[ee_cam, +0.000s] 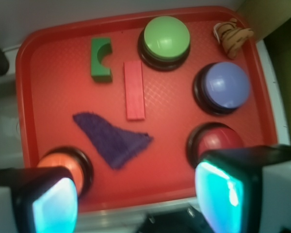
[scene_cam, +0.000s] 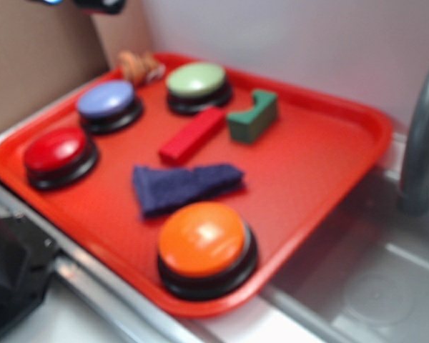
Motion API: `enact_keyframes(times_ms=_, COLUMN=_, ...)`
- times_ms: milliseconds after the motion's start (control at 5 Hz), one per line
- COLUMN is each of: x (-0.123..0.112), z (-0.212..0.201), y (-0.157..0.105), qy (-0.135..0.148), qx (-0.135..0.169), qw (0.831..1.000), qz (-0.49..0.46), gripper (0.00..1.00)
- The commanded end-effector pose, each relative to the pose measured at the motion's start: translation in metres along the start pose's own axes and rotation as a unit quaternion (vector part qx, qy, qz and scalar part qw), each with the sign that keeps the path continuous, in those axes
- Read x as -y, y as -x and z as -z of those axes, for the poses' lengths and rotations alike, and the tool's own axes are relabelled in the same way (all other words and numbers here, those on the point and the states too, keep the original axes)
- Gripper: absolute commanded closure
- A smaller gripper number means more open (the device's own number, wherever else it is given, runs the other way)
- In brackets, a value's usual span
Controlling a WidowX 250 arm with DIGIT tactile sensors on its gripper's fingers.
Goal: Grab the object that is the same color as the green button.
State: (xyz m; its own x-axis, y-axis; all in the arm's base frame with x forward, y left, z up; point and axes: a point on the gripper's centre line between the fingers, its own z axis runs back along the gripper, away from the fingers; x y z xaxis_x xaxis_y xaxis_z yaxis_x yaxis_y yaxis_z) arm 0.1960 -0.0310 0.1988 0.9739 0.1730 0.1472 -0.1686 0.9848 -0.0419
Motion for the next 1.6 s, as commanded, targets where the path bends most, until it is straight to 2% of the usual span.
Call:
enact_keyframes(times_ms=0, x=0.025, z=0.054, y=-0.059, qy=0.008, qx=0.034, qw=0.999, qz=-0.026, gripper=0.00)
enact_keyframes(times_ms=200, x=0.035, z=0.088, y=-0.082, qy=-0.015, qx=0.050, qw=0.999, qz=-0.017, gripper=0.00)
enact_keyframes(times_ms=400, x=0.040, z=0.119, y=-0.101, qy=-0.033, qx=0.052, qw=0.998, qz=-0.017, gripper=0.00)
enact_keyframes(times_ms=600, x=0.047, z=0.145, y=-0.116, qy=-0.043, qx=0.064, qw=0.997, qz=0.013, gripper=0.00)
enact_keyframes(times_ms=800, x=0.051, z=0.163, y=-0.121, qy=-0.053, qx=0.056, qw=0.997, qz=0.025, gripper=0.00)
enact_keyframes(times_ms=1000, x=0.053, z=0.171, y=-0.120, qy=-0.053, qx=0.054, qw=0.997, qz=0.027, gripper=0.36)
enact_keyframes(times_ms=1200, x=0.053, z=0.178, y=-0.120, qy=-0.049, qx=0.045, qw=0.998, qz=0.022, gripper=1.00)
enact_keyframes(times_ms=1400, x=0.050, z=0.170, y=-0.122, qy=-0.044, qx=0.015, qw=0.998, qz=0.047, gripper=1.00)
